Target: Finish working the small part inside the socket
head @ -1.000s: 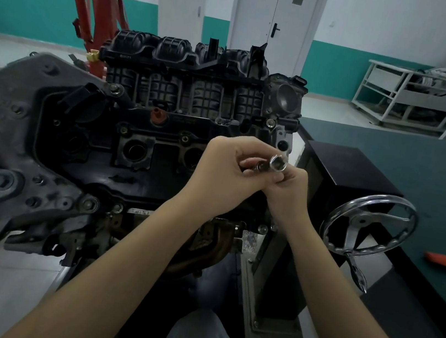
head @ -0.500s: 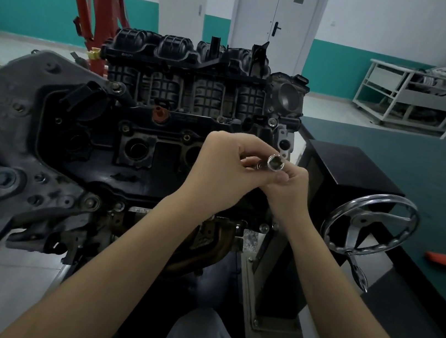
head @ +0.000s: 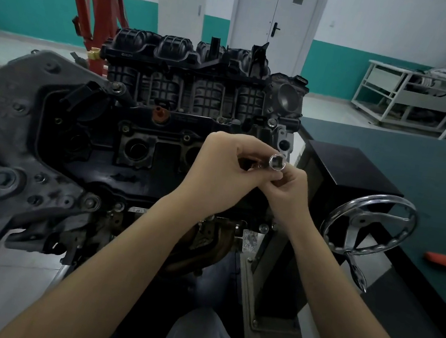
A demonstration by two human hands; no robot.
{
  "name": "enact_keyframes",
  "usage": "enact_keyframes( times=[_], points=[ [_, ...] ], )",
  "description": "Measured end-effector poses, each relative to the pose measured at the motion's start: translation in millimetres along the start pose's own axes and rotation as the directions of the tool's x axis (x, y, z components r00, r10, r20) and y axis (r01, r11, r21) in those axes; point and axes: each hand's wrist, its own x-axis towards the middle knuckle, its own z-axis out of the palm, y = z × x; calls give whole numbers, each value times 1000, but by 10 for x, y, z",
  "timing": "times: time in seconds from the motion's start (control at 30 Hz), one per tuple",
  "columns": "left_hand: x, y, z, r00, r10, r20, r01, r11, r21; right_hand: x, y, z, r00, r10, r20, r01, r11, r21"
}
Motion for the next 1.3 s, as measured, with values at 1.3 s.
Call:
enact_keyframes(
  times=[1.3],
  points=[
    [-6, -1, -29, 999, 3, 37, 0, 996, -88, -21, 15, 24, 998, 0, -56, -4, 997, -74]
  ],
)
